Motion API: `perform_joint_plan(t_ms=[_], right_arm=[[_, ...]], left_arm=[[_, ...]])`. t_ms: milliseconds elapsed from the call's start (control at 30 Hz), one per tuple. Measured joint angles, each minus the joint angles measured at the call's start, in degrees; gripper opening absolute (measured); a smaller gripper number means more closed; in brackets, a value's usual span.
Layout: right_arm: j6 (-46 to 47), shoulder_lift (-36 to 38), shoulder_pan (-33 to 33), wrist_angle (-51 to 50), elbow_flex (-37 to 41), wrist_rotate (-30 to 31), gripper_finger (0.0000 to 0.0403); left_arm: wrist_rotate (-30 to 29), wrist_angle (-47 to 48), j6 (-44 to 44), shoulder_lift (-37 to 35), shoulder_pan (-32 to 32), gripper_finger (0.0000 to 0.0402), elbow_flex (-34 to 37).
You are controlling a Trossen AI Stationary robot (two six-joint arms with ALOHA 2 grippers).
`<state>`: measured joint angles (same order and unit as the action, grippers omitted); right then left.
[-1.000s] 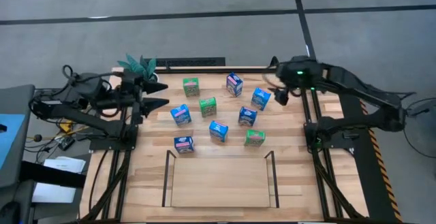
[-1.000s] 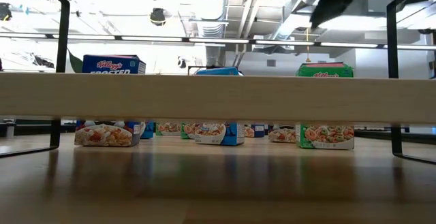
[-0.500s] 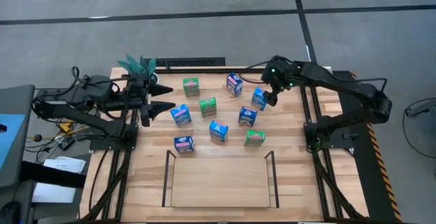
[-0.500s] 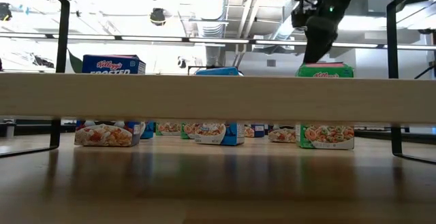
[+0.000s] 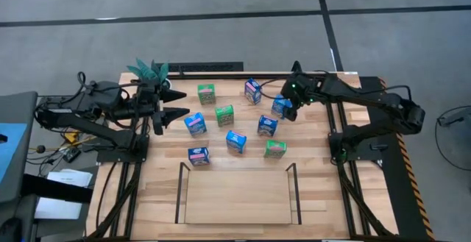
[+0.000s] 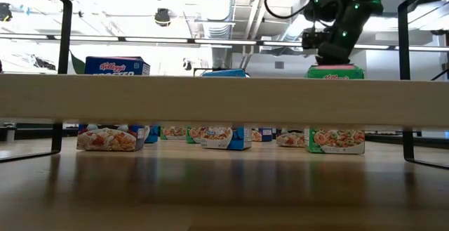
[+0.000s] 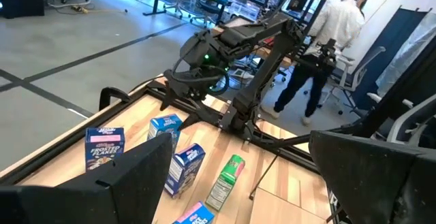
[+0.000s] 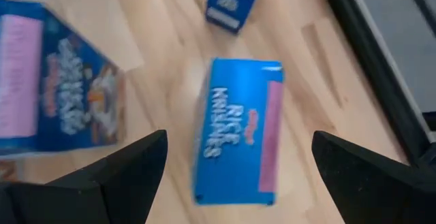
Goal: Stack cereal on shelf
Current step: Put the top light blue cereal box on the shelf
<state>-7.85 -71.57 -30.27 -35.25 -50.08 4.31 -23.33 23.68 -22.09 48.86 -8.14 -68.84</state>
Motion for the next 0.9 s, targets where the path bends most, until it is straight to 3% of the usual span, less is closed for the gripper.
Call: perform_joint_plan(t_ms=[200, 900], right_arm=[[-0.17, -0.02, -1.21, 1.53, 2.40, -2.02, 0.0371], [-1.72, -0.02, -1.41, 1.64, 2.99, -2.85, 0.0182]], left_arm=[[0.02, 0.02, -0.04, 0.02, 0.00, 0.0336, 0.00], [-0.08, 0.44, 0.90, 3.85, 0.00, 0.0336, 0.04]])
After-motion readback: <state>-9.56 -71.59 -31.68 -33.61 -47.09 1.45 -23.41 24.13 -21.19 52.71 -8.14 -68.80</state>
